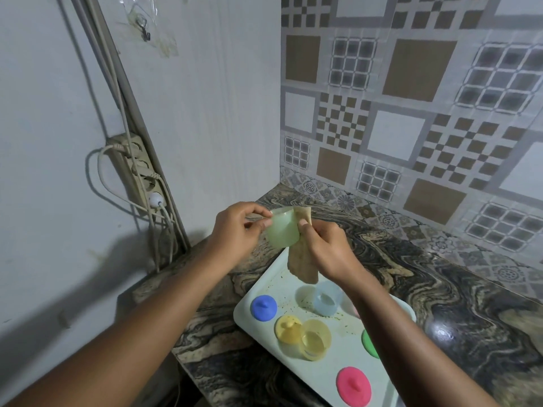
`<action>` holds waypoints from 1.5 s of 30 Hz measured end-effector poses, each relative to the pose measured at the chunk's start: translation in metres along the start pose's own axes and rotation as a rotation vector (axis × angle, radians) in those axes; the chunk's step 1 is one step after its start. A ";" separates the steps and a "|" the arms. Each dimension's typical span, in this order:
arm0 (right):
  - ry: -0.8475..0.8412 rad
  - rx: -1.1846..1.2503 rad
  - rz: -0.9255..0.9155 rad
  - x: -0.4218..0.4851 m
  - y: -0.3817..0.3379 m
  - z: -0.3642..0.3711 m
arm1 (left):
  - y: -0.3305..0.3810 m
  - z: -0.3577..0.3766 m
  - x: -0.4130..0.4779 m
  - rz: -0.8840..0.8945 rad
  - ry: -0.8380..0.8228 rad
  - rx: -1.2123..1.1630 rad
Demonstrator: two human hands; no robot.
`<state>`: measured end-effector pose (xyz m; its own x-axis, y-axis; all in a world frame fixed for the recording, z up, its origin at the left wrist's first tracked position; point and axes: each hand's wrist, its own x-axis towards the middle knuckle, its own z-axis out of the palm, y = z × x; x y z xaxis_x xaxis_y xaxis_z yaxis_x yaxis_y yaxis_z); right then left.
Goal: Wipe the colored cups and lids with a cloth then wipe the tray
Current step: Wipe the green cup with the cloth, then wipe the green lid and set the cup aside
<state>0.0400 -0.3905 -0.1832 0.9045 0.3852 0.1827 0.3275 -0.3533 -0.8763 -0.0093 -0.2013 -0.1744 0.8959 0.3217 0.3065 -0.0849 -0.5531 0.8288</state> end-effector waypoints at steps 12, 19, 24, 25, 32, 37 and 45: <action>-0.083 -0.213 0.184 0.124 0.060 0.039 | -0.077 0.069 0.093 0.114 -0.185 0.414; -0.135 -0.234 0.292 0.161 0.109 0.060 | -0.130 0.105 0.126 0.081 -0.300 0.519; -0.195 -0.261 0.341 0.172 0.124 0.060 | -0.148 0.115 0.130 0.015 -0.378 0.587; -0.209 -0.257 0.348 0.172 0.127 0.059 | -0.152 0.116 0.130 -0.001 -0.392 0.599; -0.200 -0.261 0.352 0.172 0.131 0.062 | -0.161 0.117 0.122 -0.044 -0.405 0.620; -0.170 -0.214 0.359 0.163 0.120 0.053 | -0.148 0.109 0.112 -0.002 -0.358 0.677; 0.028 -0.117 0.220 0.123 0.061 0.016 | -0.076 0.070 0.092 0.026 -0.169 0.395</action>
<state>0.1666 -0.3509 -0.2209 0.9642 0.2650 0.0073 0.1501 -0.5230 -0.8390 0.1105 -0.1834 -0.2418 0.9573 0.1913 0.2168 0.0355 -0.8219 0.5686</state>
